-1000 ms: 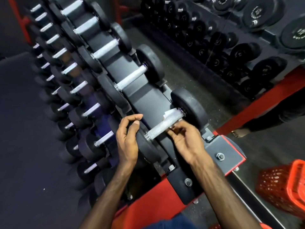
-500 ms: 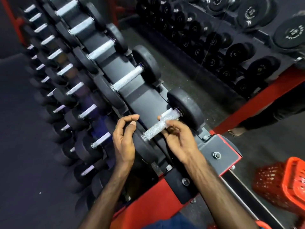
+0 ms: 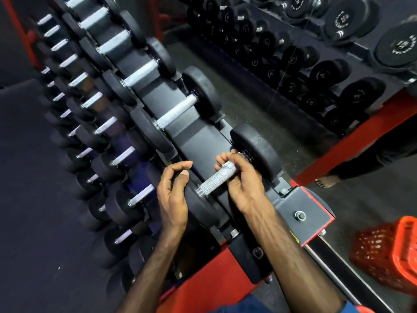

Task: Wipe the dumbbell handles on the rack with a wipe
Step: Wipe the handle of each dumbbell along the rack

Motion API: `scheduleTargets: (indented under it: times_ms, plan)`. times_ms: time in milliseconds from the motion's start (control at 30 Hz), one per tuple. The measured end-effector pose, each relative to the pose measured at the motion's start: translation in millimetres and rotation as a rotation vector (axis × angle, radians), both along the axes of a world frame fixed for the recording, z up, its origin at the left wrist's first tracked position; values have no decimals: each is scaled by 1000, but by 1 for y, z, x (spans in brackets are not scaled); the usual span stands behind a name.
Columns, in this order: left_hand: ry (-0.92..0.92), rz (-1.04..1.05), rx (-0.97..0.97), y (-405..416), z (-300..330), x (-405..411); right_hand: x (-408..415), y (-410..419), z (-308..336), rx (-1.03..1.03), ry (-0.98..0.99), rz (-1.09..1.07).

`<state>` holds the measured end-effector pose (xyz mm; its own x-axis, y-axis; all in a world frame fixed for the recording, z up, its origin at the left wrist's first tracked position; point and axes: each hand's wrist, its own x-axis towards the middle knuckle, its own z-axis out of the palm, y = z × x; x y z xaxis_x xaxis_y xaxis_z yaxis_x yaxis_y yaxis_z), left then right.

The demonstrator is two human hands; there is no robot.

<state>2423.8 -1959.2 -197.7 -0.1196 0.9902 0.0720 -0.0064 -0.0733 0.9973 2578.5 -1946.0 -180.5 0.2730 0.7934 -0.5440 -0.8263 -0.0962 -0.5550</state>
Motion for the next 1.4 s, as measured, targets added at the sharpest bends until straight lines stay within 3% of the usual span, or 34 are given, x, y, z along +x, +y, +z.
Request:
scheduleTargets:
  times_ms: [167, 333, 467, 633, 800, 933, 1000, 1100, 1267, 1400]
  plan:
    - [-8, -7, -10, 0, -2, 0, -25, -20, -1, -34, -85, 176]
    - [5, 0, -9, 1, -2, -1, 6, 1, 1, 5, 39, 24]
    - [10, -5, 10, 0, -2, -1, -18, -22, -2, -18, -46, 169]
    - [16, -5, 0, 2, -2, -1, 7, -2, 1, 12, 43, 52]
    - [10, -2, 7, 1, -2, -1, -30, -29, -7, 10, -142, 301]
    - [20, 2, 1, 1, -2, -2, 0, -9, -1, 36, 42, 83]
    - [26, -3, 6, 1, -2, 0, -3, -12, 1, 18, -19, 96]
    - [10, -1, -1, 0, -2, -1, -23, -31, -4, -2, -132, 305]
    - [9, 11, -5, 1, -1, 0, 7, -37, -6, 49, 30, 26]
    - [-13, 9, -15, -1, -1, 0, 2, -61, -16, 18, -152, 110]
